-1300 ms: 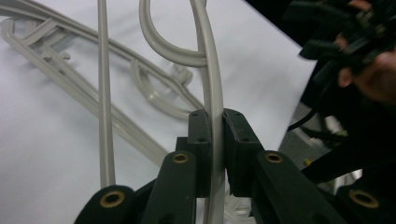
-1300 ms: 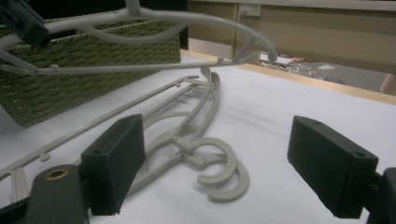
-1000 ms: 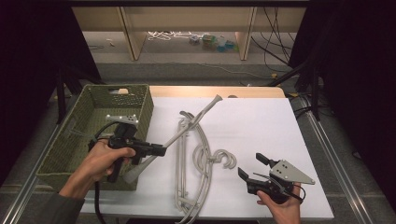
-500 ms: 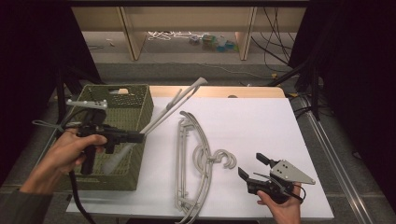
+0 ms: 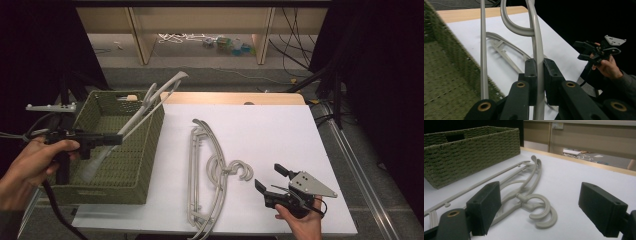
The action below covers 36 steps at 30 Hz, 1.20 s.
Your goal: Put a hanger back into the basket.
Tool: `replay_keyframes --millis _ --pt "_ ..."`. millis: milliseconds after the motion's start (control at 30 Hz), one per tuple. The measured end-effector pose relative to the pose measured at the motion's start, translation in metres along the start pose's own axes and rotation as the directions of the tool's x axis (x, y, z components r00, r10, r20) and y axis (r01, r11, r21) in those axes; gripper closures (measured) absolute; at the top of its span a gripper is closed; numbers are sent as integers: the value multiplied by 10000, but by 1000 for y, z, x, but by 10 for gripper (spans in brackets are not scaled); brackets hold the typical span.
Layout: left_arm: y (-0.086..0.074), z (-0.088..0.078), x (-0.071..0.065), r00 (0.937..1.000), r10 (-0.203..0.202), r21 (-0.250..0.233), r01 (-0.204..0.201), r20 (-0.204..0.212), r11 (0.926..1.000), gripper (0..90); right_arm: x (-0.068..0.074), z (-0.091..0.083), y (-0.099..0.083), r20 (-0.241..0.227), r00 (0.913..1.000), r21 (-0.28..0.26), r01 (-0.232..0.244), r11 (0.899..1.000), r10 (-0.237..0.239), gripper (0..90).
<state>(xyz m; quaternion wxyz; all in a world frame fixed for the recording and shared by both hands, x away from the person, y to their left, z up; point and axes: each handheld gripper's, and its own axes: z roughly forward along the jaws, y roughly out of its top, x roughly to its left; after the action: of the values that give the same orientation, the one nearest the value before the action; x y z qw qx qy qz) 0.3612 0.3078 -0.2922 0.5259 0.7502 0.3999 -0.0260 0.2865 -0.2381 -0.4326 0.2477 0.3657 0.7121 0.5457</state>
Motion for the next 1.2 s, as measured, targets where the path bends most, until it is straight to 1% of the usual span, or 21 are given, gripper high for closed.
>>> replay_keyframes --millis 200,233,267,333,367,400,433,500,533,567,633,667,733,800,833,967,1033,1067,1100,1167,1200 --pt "-7 -15 16 9991 -167 -162 160 -398 9997 822 0 0 0 3 10000 9 -5 10000 5 187" --pt "-9 -17 19 9986 -140 -139 133 -509 9998 822 0 0 0 -4 10000 16 0 10000 0 187" --pt "-11 -19 21 9986 -182 -136 175 -493 9998 822 0 0 0 77 10000 51 55 10000 -56 187" --pt "-13 -21 22 9983 -270 -147 262 -525 9995 822 0 -1 0 67 10000 170 69 9998 -70 187" --pt "-17 -24 26 9976 -292 -77 287 -626 9996 822 0 0 0 60 10000 149 70 9999 -71 187" --pt "-17 -24 26 9976 -292 -77 287 -626 9996 823 0 0 0 60 10000 149 70 9999 -71 187" --pt "-19 -25 28 9972 -350 -92 345 -663 9994 823 0 2 -1 -42 10000 -49 -22 10000 22 187" --pt "-22 -30 34 9958 -454 -134 445 -791 9989 823 0 2 -1 -50 10000 -36 -29 10000 29 186" --pt "-22 -30 34 9958 -454 -134 445 -791 9989 823 0 2 -1 -50 10000 -36 -29 10000 29 186" --pt "-25 -35 39 9954 -471 -168 458 -838 9988 823 0 0 0 9 10000 155 65 9999 -65 186" --pt "-25 -36 41 9950 -520 -206 504 -856 9985 823 0 0 0 8 10000 153 80 9999 -80 186" --pt "-27 -39 44 9948 -486 -51 483 -900 9988 823 0 1 -1 -40 10000 88 26 10000 -25 186" --pt "-28 -41 47 9947 -450 161 467 -921 9988 822 0 1 0 8 10000 143 55 9999 -55 186" --pt "-28 -41 48 9954 -426 206 446 -863 9988 822 0 1 -1 -66 10000 98 24 9999 -24 186" --pt "-28 -43 50 9945 -395 296 426 -966 9987 822 0 1 -1 -62 10000 100 29 9999 -29 186" --pt "-28 -44 53 9939 -312 511 367 -1057 9980 822 0 2 -1 -45 10000 53 23 10000 -23 186" --pt "-26 -44 59 9925 -291 841 392 -1183 9957 823 0 2 -1 -55 10000 100 34 9999 -33 186" --pt "-26 -44 59 9925 -291 841 392 -1183 9957 822 0 2 -1 -55 10000 100 34 9999 -33 186" --pt "-26 -44 61 9909 -351 891 469 -1302 9949 822 0 1 -1 -56 10000 107 34 9999 -33 185" --pt "-25 -43 66 9894 -334 1120 495 -1410 9925 822 0 1 0 -58 10000 101 31 9999 -31 186" --pt "-25 -43 69 9907 -325 1233 490 -1323 9912 822 0 1 0 -56 10000 99 30 9999 -29 186"
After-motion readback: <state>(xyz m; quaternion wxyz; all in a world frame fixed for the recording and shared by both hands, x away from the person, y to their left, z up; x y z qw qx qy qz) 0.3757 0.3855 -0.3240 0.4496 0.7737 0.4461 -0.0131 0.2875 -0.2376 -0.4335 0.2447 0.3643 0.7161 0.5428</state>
